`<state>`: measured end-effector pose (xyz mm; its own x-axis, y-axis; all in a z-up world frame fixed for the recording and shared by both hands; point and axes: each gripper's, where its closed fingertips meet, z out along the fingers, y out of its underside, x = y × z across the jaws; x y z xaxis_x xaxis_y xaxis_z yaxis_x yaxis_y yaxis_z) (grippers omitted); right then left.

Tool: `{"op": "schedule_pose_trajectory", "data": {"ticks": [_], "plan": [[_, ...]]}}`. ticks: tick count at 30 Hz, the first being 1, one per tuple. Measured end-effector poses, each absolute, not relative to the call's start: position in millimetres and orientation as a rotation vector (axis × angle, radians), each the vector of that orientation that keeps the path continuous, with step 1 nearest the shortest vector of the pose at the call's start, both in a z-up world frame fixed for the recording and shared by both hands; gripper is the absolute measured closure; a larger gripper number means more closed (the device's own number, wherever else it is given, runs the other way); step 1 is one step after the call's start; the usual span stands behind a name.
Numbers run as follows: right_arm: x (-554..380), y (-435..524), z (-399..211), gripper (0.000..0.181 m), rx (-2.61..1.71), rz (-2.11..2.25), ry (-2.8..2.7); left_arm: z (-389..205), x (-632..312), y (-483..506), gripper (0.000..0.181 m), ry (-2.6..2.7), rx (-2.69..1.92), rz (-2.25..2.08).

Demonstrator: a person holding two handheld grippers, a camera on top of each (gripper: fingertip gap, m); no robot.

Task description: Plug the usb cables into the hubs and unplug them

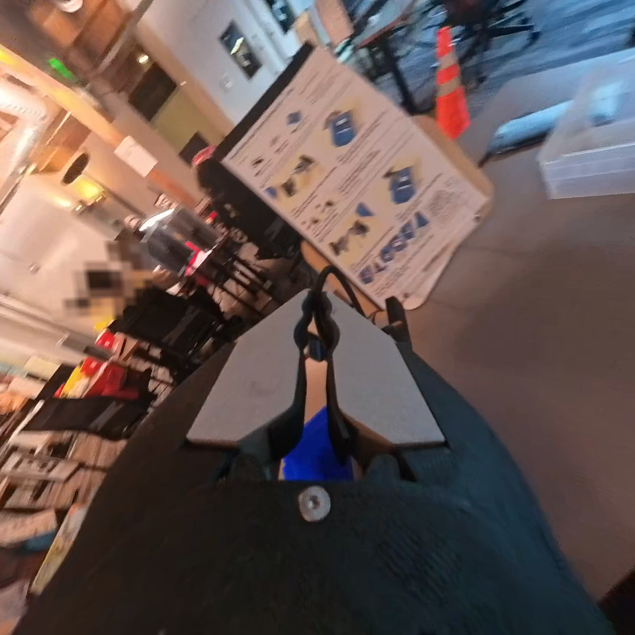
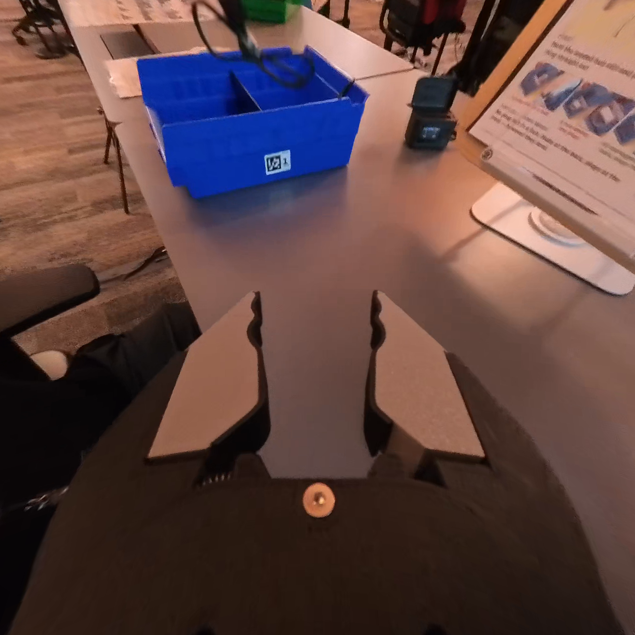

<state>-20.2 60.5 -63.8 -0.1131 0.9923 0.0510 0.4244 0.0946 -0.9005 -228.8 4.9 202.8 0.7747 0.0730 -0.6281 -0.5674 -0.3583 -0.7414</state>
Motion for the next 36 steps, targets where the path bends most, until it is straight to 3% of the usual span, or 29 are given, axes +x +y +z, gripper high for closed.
{"op": "schedule_pose_trajectory", "data": {"ticks": [10,14,15,16,20,22,24,33,36], "plan": [[-8.3,57.5,-32.1,0.082,-1.239,1.084,-1.628,110.2,-72.4,40.0,0.18,0.814,-1.861,0.331],[-6.1,32.3,-64.7,0.115,-1.254,1.074,-1.823,81.0,-33.5,48.7,0.18,0.85,-1.859,0.212],[-6.8,32.5,-75.5,0.162,-1.268,1.032,-1.866,77.6,-26.7,50.9,0.18,0.85,-1.854,0.192],[-9.0,39.9,-83.7,0.174,-1.282,0.959,-1.869,74.9,-22.1,52.9,0.18,0.849,-1.852,0.181],[-9.8,48.4,-92.2,0.173,-1.314,0.98,-1.889,65.6,-13.5,54.8,0.179,0.777,-1.866,0.069],[-8.5,55.2,-88.0,0.174,-1.311,1.048,-1.851,61.1,-12.1,47.6,0.136,0.698,-1.879,-0.098],[-5.7,60.0,-83.5,0.174,-1.304,1.129,-1.824,56.5,-27.0,41.5,0.122,0.598,-1.865,-0.168],[-4.8,31.7,-58.4,0.174,-1.123,1.603,-1.761,-41.7,-23.5,30.5,0.134,0.597,-1.951,-0.404],[-5.0,29.2,-61.0,0.174,-1.12,1.66,-1.759,-58.7,-13.1,34.2,0.159,0.684,-1.948,-0.344]]}}
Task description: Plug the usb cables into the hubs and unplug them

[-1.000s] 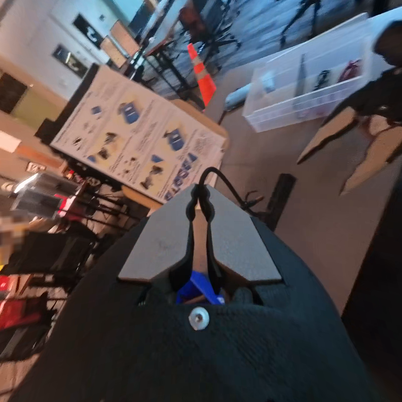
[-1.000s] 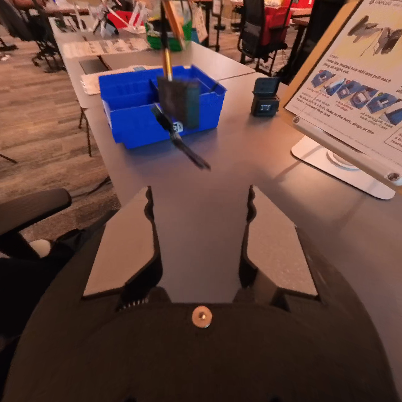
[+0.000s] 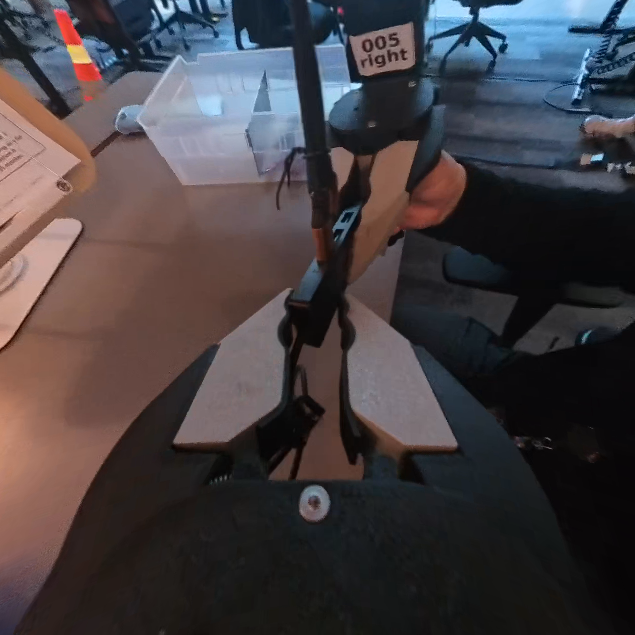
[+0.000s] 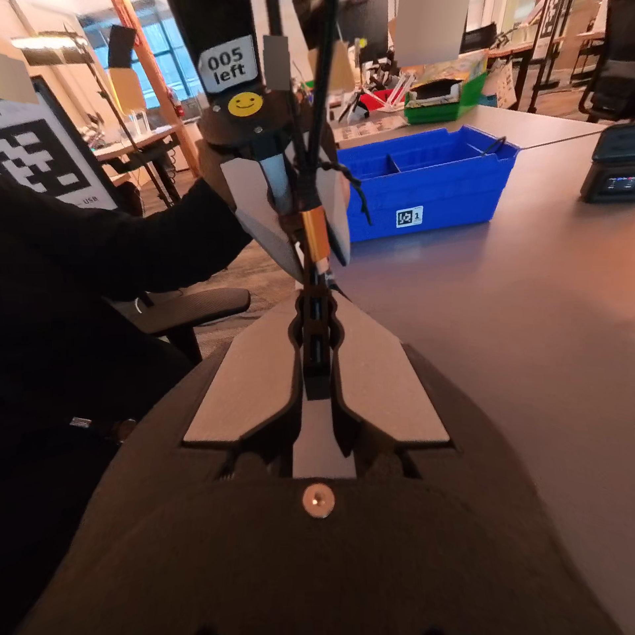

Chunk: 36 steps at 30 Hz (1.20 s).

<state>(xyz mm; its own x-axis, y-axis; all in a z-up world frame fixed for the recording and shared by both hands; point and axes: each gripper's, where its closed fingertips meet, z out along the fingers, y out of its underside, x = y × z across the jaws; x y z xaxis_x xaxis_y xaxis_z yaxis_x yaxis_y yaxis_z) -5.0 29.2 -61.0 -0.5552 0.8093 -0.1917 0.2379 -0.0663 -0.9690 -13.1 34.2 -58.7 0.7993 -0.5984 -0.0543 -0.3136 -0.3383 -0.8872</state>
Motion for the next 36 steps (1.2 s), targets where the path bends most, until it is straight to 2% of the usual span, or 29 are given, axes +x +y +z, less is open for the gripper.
{"op": "schedule_pose_trajectory", "data": {"ticks": [4,6,12,15,19,22,36], "plan": [[-0.5,26.8,-66.7,0.171,-1.161,1.733,-1.801,-61.8,-4.9,28.5,0.168,0.658,-1.92,-0.509],[-2.5,32.9,-74.1,0.163,-1.239,1.661,-1.833,-69.4,-2.8,25.9,0.172,0.647,-1.939,-0.551],[5.3,42.6,-64.1,0.156,-1.164,1.427,-1.831,-81.0,-1.4,26.3,0.172,0.615,-1.982,-0.551],[11.6,44.2,-55.8,0.171,-1.123,1.346,-1.824,-81.2,2.3,28.1,0.172,0.624,-1.988,-0.558],[10.7,41.7,-56.3,0.169,-1.109,1.311,-1.83,-82.5,11.6,29.9,0.172,0.652,-1.998,-0.564],[14.0,34.7,-53.9,0.176,-1.081,1.409,-1.85,-88.2,17.6,29.9,0.172,0.68,-2.017,-0.566],[18.4,25.2,-64.3,0.177,-1.051,1.439,-1.96,-90.4,27.1,24.8,0.172,0.717,-2.014,-0.627]]}}
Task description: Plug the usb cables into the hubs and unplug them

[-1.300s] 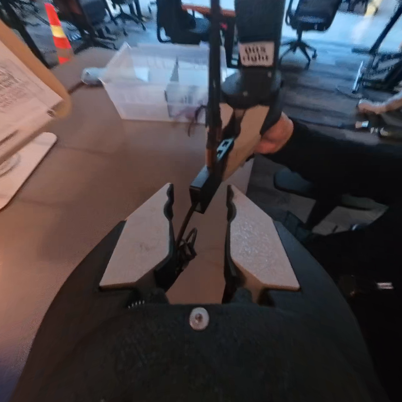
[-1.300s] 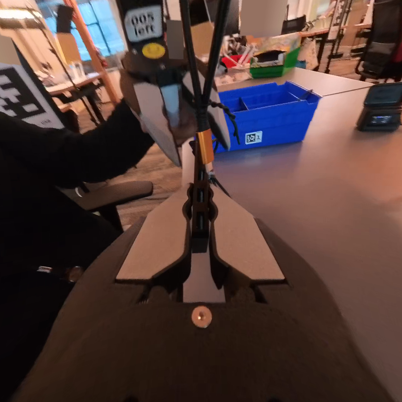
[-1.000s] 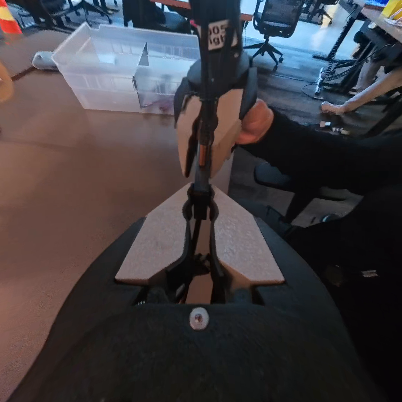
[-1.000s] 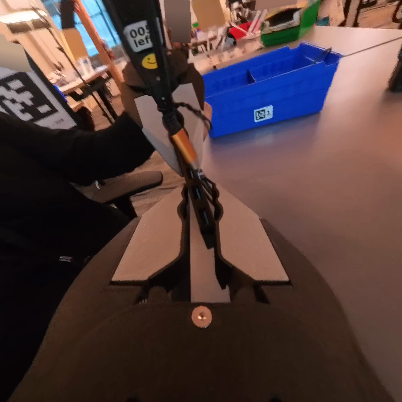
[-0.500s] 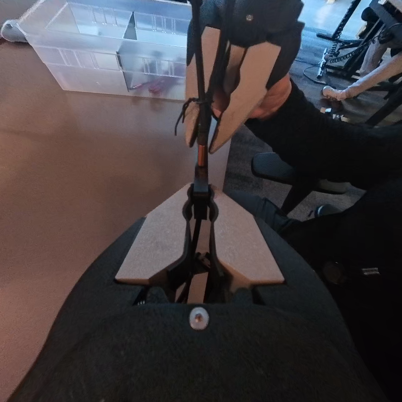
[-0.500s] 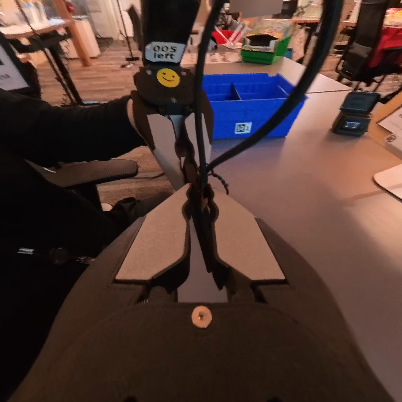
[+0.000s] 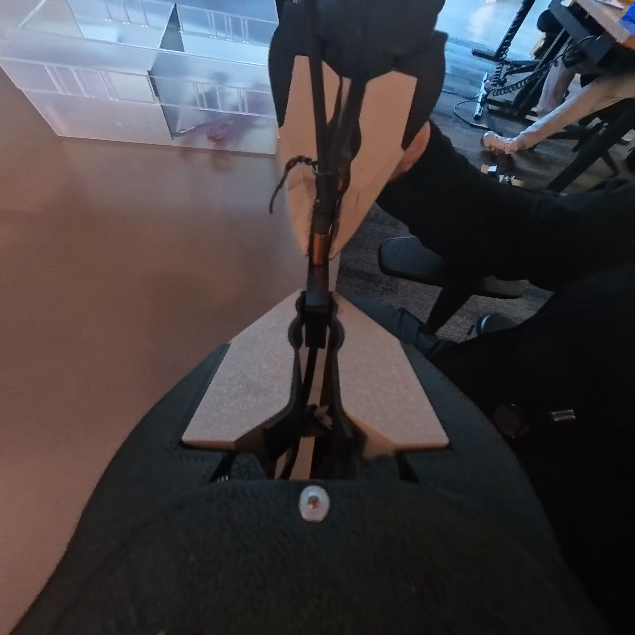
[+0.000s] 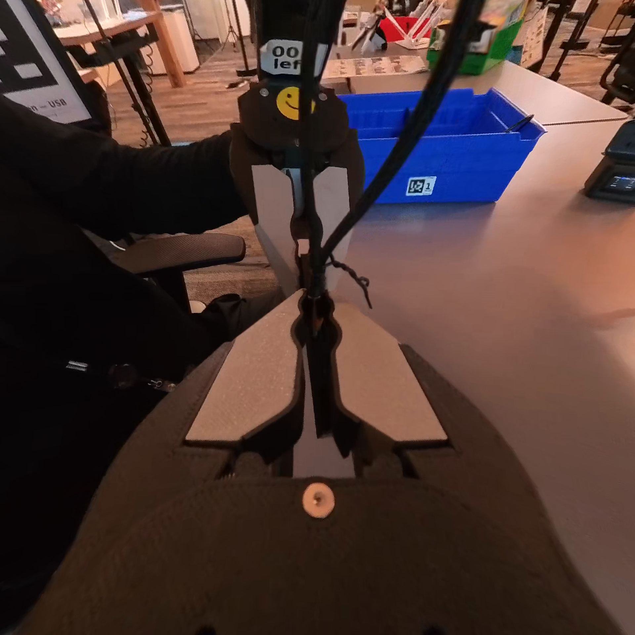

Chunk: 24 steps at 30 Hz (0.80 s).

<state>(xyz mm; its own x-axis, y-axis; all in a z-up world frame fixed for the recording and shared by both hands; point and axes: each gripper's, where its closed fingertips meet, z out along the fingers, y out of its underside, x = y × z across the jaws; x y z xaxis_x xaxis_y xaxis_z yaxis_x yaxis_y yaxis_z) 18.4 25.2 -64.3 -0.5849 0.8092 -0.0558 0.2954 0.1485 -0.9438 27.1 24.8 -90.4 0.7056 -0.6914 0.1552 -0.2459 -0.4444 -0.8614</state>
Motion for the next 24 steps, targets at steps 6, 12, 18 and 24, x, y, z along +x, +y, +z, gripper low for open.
{"op": "schedule_pose_trajectory", "data": {"ticks": [6,12,18,24], "plan": [[13.3,24.4,-68.2,0.178,-1.042,1.481,-1.946,-101.6,28.8,30.6,0.172,0.748,-2.024,-0.546],[6.4,26.0,-58.1,0.178,-1.04,1.667,-1.837,-90.7,27.6,32.4,0.171,0.558,-1.919,-0.697],[-3.7,24.0,-56.3,0.179,-1.049,1.845,-1.725,-89.0,17.6,27.5,0.172,0.483,-1.882,-0.741],[1.9,44.3,-19.8,0.178,-1.004,2.081,-1.471,-108.9,23.8,27.1,0.172,0.546,-1.967,-0.638]]}}
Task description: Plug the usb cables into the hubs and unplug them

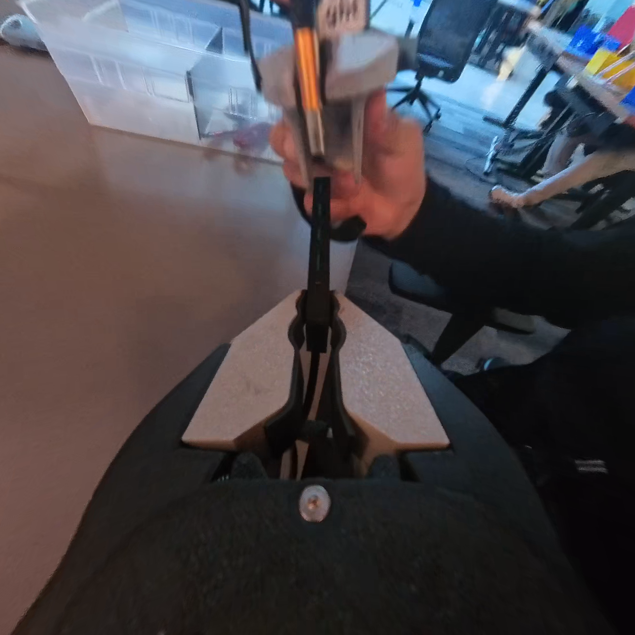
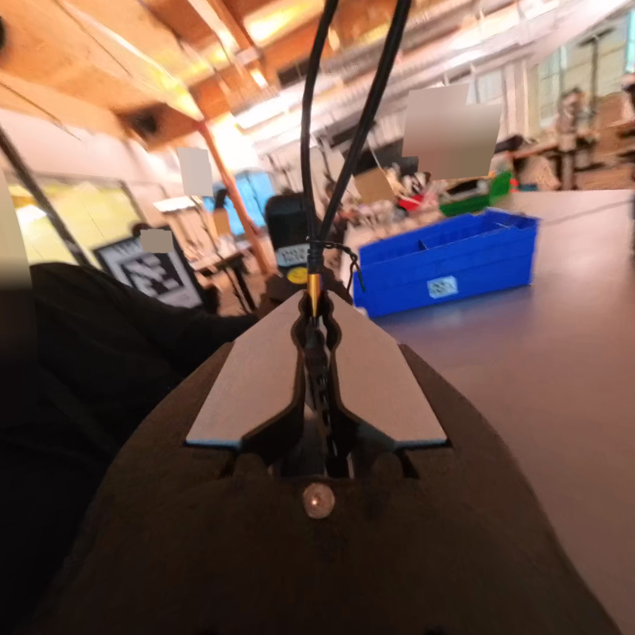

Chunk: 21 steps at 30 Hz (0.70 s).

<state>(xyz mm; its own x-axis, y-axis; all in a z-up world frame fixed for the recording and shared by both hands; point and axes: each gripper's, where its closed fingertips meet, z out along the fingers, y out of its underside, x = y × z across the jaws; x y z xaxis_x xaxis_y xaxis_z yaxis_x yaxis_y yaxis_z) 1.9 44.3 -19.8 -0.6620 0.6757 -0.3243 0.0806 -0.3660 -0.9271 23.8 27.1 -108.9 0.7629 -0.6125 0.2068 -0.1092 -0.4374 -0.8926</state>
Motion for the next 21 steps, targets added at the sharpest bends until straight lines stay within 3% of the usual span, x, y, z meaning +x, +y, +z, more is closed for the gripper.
{"op": "schedule_pose_trajectory", "data": {"ticks": [9,16,21], "plan": [[31.5,92.6,-19.1,0.178,-1.185,1.515,-1.547,-90.2,-6.1,32.6,0.172,0.594,-1.942,-0.375],[156.1,254.2,10.9,0.178,-1.466,0.654,-1.008,-88.3,-23.3,23.7,0.172,0.629,-1.93,-0.24],[227.1,331.0,-27.2,0.178,-1.675,0.345,-0.858,-67.9,-32.4,26.4,0.172,0.628,-1.917,-0.218]]}}
